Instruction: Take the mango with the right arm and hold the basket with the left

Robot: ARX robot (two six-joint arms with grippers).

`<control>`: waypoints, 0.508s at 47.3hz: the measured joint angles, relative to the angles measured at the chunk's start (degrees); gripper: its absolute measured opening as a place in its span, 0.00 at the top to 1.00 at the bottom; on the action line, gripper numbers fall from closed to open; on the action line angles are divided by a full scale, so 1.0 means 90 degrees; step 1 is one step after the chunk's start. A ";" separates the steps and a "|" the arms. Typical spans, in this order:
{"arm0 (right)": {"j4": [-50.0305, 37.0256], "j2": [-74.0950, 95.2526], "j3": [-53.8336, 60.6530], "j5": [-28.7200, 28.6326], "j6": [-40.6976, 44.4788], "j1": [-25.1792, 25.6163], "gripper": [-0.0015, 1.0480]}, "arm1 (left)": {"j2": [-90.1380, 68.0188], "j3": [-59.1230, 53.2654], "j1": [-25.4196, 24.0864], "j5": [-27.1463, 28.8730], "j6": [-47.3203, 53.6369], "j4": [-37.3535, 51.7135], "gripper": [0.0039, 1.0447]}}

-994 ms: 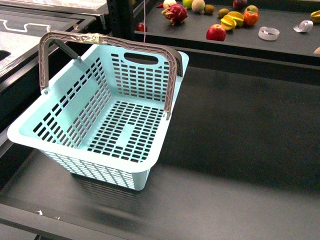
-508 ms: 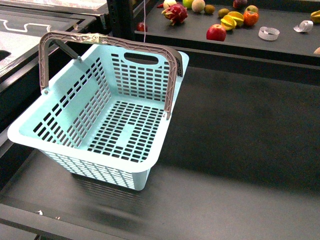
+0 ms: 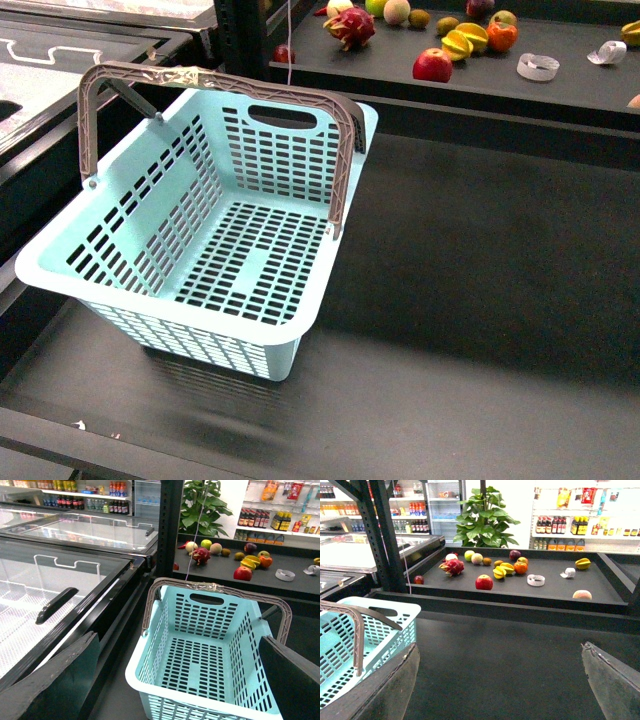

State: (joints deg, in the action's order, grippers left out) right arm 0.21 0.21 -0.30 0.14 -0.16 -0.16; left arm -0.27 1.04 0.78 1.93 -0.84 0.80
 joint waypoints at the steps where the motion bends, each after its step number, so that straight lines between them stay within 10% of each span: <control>1: 0.0000 0.0000 0.0000 -0.0002 0.0000 0.0000 0.08 | -0.0032 -0.0010 0.0100 0.0393 -0.0131 0.0165 0.05; 7: 0.0000 0.0000 0.0000 0.0000 0.0000 0.0000 0.08 | -0.1003 0.0005 0.0668 0.2242 -0.1265 0.1681 0.05; 24: 0.0000 0.0002 0.0000 -0.0002 0.0000 0.0000 0.08 | -0.5484 0.0578 0.0359 0.1552 -0.2662 0.4029 0.05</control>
State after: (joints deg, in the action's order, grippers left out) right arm 0.21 0.23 -0.30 0.12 -0.16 -0.16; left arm -49.63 6.24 4.01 15.90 -24.80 37.06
